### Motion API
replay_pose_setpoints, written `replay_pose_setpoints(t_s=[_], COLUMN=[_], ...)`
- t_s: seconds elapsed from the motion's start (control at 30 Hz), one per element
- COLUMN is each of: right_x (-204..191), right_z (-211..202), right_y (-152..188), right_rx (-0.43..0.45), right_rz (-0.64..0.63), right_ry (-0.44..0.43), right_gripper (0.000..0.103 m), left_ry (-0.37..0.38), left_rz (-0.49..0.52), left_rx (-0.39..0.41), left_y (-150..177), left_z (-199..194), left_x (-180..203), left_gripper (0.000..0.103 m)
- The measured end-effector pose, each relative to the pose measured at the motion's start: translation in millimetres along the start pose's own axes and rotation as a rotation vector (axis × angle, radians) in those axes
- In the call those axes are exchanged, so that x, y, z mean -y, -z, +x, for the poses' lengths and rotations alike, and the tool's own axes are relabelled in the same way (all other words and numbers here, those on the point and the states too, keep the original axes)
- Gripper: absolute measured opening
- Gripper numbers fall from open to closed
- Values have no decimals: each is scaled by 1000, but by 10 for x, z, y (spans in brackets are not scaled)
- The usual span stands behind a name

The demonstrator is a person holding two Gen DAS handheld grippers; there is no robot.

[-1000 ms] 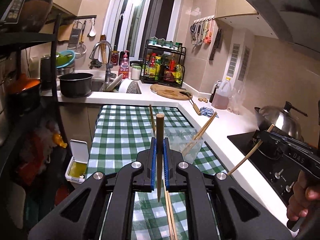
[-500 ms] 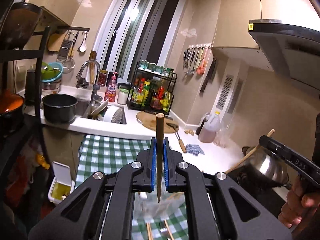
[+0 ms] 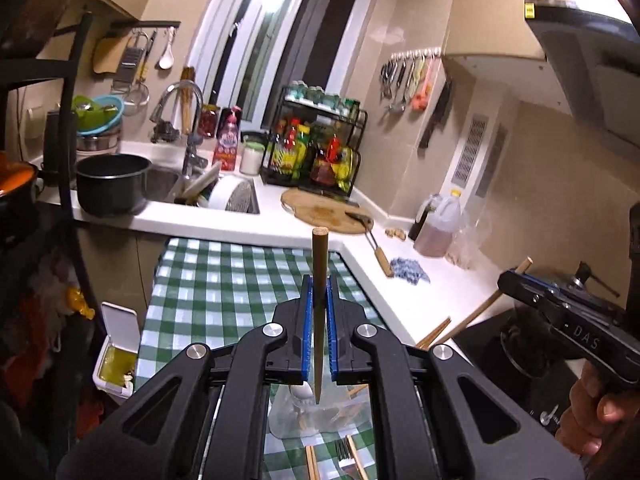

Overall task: Organize utensils
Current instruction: 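Lift both held chopsticks upright and carry them over the clear container, then open both tools to drop the chopsticks into the container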

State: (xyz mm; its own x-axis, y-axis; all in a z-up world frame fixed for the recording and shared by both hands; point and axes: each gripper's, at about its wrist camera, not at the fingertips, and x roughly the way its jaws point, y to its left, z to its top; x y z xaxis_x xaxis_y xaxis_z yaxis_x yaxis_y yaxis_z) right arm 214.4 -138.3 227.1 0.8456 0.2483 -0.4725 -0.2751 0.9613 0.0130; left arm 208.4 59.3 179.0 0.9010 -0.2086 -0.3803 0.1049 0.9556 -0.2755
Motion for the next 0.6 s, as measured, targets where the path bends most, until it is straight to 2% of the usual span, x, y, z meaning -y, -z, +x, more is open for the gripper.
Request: replay_pose_setpoints(t_s=[0.13,0.37,0.6], right_x=[18,-4,-36], right_z=[64,-85,-199], right_y=[10,-133,-211], right_rx=[-21,17,-3], right_rz=[16,21,-19], right_ry=[-18,-47,-32], right_gripper=[6,6,6], left_ry=[1,4,8], left_rz=[-8,-17,-13], left_rx=[-26,-13,-12], left_y=[58,28,11], left_z=[82,41,23], left_x=[-32,-46,-19], left_gripper=[6,6,6])
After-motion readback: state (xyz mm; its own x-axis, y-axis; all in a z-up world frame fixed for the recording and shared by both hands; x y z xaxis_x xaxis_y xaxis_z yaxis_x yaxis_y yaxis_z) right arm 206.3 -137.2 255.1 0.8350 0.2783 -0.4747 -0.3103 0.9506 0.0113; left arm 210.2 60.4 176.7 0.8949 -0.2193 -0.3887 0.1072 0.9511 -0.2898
